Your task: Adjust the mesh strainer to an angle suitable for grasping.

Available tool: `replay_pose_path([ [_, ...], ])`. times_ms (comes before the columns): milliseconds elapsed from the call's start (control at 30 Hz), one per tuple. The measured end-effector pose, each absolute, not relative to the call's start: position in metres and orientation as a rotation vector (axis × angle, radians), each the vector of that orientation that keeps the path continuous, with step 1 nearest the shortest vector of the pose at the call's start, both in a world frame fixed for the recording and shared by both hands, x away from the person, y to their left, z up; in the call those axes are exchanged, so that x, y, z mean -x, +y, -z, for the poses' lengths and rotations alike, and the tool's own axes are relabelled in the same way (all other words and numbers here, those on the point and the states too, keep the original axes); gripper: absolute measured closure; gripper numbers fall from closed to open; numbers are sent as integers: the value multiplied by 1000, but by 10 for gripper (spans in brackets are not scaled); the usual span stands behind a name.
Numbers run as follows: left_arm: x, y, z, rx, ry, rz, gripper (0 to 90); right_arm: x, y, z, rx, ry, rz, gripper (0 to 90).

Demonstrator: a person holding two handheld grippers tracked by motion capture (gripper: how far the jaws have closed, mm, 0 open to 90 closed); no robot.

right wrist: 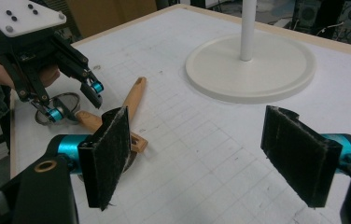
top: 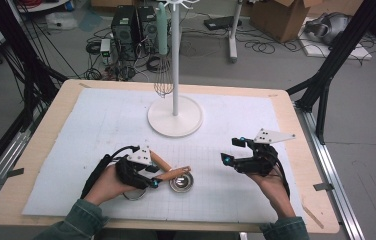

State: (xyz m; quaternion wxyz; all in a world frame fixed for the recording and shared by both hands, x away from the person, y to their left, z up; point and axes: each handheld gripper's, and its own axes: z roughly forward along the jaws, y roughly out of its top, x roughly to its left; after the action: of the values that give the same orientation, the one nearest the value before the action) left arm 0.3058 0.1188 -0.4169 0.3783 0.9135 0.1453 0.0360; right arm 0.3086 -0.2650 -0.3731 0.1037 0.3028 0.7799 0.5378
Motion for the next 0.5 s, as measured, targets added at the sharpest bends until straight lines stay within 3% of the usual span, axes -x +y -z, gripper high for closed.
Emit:
replay_pose_path([
  [500, -308, 108, 425, -2425, 361, -74, 632, -308, -259, 379, -885, 2311, -1582, 236],
])
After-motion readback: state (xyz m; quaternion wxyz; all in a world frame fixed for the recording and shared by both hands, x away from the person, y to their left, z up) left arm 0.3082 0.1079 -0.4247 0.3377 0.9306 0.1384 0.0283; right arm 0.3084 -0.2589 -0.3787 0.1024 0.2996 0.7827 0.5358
